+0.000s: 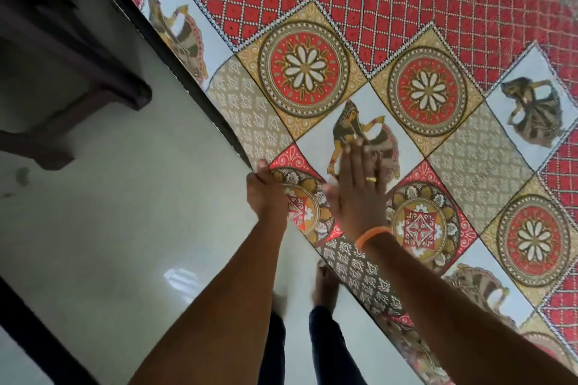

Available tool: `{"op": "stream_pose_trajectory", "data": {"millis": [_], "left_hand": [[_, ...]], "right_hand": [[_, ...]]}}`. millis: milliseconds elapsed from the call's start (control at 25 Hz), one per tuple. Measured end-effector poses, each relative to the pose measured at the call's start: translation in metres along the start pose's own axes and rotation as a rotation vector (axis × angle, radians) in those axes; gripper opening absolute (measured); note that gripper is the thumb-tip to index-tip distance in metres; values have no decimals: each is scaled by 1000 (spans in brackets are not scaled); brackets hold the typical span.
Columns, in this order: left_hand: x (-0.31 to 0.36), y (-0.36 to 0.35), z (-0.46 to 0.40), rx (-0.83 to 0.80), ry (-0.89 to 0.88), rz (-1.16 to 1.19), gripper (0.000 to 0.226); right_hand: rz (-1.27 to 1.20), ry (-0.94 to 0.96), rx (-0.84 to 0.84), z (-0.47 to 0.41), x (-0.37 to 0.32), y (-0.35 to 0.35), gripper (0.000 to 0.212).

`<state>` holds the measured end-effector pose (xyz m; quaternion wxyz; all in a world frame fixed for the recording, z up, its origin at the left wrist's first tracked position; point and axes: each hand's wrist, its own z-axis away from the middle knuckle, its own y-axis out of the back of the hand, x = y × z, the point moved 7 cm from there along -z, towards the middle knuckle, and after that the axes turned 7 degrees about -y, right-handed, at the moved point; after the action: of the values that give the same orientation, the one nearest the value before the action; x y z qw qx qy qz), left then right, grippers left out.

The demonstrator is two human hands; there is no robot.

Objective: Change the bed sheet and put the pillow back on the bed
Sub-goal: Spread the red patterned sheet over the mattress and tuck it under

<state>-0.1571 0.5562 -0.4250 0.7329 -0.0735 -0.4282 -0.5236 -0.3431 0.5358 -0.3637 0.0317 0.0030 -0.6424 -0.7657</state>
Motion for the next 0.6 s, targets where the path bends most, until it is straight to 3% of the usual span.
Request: {"op": "stream_pose_trajectory", "data": {"millis": [200,280,320,360,440,520,600], "left_hand": [[20,7,-18,-83,-38,-87,41],[27,14,-35,-40,40,31,51],[38,16,-48,-14,74,91,60],[51,19,-62,11,118,126,67],[86,24,-98,114,143,172,69],[117,26,-134,213,117,172,65],[135,30,-161,271,90,146,60]], "right_hand": [[106,537,-39,8,-63,5,67],[58,755,-6,3,-92,13,59],[-34,764,26,-14,-102,23,57],[-167,664,57,-41,-108,36,56],[-397,266,119,-118,-93,52,60],[-404,-160,131,-186,-56,51,68],[-288,-411,58,-219,-37,43,79]]}}
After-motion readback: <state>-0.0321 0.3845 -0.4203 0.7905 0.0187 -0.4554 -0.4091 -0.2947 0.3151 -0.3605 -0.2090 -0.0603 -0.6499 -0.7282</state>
